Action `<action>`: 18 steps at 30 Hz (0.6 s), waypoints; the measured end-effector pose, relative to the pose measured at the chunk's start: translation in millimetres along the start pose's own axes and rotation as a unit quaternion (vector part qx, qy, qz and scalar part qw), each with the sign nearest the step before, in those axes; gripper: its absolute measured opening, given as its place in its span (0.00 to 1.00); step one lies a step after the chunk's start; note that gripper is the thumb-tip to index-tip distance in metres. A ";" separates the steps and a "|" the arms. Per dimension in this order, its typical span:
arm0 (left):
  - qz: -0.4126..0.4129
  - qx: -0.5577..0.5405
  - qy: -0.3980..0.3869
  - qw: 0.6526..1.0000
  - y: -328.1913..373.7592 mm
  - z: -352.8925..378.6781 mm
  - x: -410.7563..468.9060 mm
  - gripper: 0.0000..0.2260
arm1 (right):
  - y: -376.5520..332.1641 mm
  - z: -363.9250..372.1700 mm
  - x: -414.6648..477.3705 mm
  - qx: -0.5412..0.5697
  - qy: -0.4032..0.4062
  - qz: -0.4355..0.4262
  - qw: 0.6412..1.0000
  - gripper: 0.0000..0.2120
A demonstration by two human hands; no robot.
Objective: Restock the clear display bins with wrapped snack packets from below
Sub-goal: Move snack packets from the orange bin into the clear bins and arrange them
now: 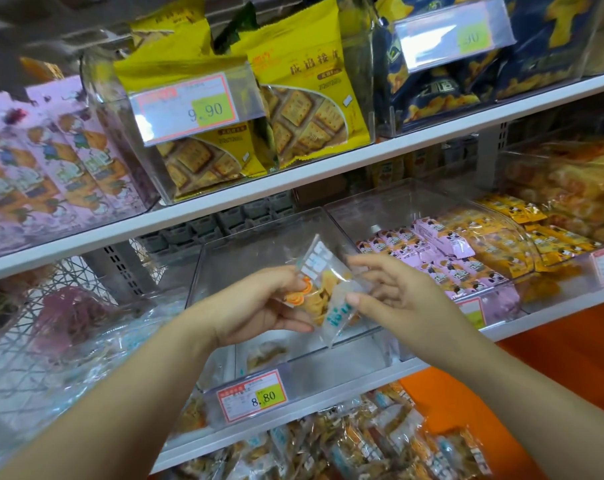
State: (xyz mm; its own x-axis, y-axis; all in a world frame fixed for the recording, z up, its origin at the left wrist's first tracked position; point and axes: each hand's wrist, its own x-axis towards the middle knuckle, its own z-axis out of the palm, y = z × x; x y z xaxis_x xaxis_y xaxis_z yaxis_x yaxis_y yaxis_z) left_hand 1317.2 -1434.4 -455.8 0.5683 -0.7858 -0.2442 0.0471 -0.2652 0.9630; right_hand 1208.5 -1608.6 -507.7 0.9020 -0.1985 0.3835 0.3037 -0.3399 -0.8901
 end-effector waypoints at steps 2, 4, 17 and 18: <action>0.015 0.003 0.022 1.000 1.9 2.8 0.2 0.16 | 1.1 -4.0 1.7 0.031 0.017 0.011 0.999 0.13; 0.063 0.086 0.078 0.991 2.4 4.6 -1.4 0.18 | 3.2 -7.1 3.0 0.033 0.036 0.012 0.999 0.12; 0.216 0.166 0.190 0.943 -2.3 19.5 6.3 0.19 | -8.5 -6.8 5.1 -0.009 0.059 -0.029 0.998 0.22; 0.196 0.128 0.167 0.958 -5.1 20.6 6.6 0.21 | -8.0 -6.8 4.4 -0.008 0.051 -0.020 0.998 0.20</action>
State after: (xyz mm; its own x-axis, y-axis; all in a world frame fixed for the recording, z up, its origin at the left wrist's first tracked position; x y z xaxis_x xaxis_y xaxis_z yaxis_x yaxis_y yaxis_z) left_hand 1303.8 -1449.8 -464.7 0.7340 -0.6419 0.2217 -0.4024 -0.1482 0.9034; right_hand 1207.9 -1613.0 -497.2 0.8527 -0.2775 0.4426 0.3332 -0.3638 -0.8699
